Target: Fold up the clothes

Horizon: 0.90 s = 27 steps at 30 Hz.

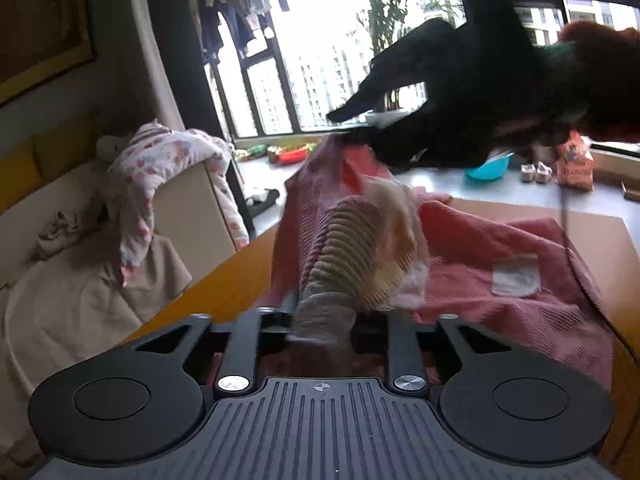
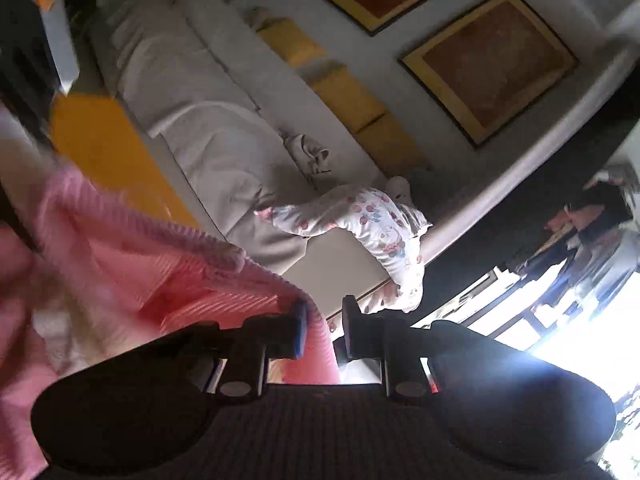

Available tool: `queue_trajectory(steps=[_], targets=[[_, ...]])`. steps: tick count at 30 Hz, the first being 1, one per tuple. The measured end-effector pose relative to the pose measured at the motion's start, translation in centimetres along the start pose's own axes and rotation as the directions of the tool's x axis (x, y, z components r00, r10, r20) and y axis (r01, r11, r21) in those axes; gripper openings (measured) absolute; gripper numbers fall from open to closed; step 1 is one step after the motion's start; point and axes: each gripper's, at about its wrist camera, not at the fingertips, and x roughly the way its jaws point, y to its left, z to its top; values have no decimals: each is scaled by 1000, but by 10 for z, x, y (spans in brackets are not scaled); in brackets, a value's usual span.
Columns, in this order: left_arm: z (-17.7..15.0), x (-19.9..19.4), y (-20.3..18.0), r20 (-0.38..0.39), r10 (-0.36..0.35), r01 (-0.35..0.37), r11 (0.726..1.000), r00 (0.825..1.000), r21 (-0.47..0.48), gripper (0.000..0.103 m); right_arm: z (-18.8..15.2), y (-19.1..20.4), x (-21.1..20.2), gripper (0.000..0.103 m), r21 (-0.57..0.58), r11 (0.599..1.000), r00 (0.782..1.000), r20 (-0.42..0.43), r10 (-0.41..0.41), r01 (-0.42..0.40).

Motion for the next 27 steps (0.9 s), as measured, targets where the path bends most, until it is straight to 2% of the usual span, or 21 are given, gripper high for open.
queue_trajectory(steps=[2, 4, 5, 6, 8, 9, 10, 12, 13, 14, 15, 16, 18, 19, 21, 23, 24, 26, 27], targets=[[1, 6, 5, 12, 17, -17, 1000, 1000, -8, 35, 2, -15, -7, 18, 57, 998, 1000, -3, 30, -30], [1, 9, 12, 14, 56, -56, 998, 998, -33, 14, -5, -28, -11, 18, 75, 997, 1000, 6, 0, -1], [2, 9, 17, 12, 82, -81, 995, 997, -50, 10, -11, -36, -11, 18, 84, 996, 1000, 14, -19, 18], [2, 9, 22, 9, 107, -107, 992, 994, -66, 10, -17, -44, -12, 23, 93, 995, 999, 21, -39, 37], [2, 6, 31, 4, 142, -141, 985, 990, -97, 9, -26, -58, -20, 43, 166, 983, 995, 79, 64, -77], [2, 3, 35, 2, 150, -149, 984, 989, -98, 9, -35, -65, -25, 58, 199, 968, 985, 115, 128, -150], [2, 1, 38, -2, 157, -157, 983, 988, -95, 9, -39, -64, -24, 61, 202, 961, 979, 117, 166, -187], [2, 0, 39, -20, 165, -166, 984, 986, -71, 9, -44, -62, -15, 60, 214, 946, 969, 102, 226, -243], [1, 2, 40, -33, 167, -169, 983, 985, -69, 9, -46, -61, -9, 56, 225, 938, 964, 85, 250, -263], [-1, 4, 42, -49, 170, -174, 982, 984, -70, 9, -47, -61, -2, 50, 262, 923, 960, 66, 273, -281], [-3, 8, 45, -71, 175, -180, 980, 982, -80, 9, -49, -64, 11, 38, 319, 898, 952, 48, 302, -301], [-6, 12, 49, -94, 179, -187, 978, 979, -90, 9, -51, -66, 25, 31, 377, 870, 943, 31, 332, -319], [-13, 21, 55, -132, 183, -198, 974, 974, -111, 10, -50, -71, 54, 25, 500, 793, 923, 33, 383, -347], [-16, 25, 59, -142, 180, -198, 972, 973, -123, 10, -50, -74, 69, 24, 558, 749, 912, 38, 408, -358], [-17, 29, 62, -140, 171, -189, 973, 975, -133, 10, -40, -72, 92, 24, 617, 689, 893, 50, 448, -380], [-15, 26, 61, -118, 160, -176, 975, 980, -137, 9, -26, -62, 111, 24, 650, 635, 859, 53, 510, -417], [-13, 23, 60, -103, 154, -168, 976, 983, -142, 9, -18, -56, 121, 24, 658, 628, 845, 24, 534, -416], [-9, 15, 60, -73, 132, -142, 976, 989, -163, 9, -6, -38, 133, 24, 628, 671, 843, -43, 536, -395], [-7, 12, 60, -61, 120, -129, 977, 991, -170, 9, -1, -27, 140, 24, 594, 712, 854, -77, 514, -375]])
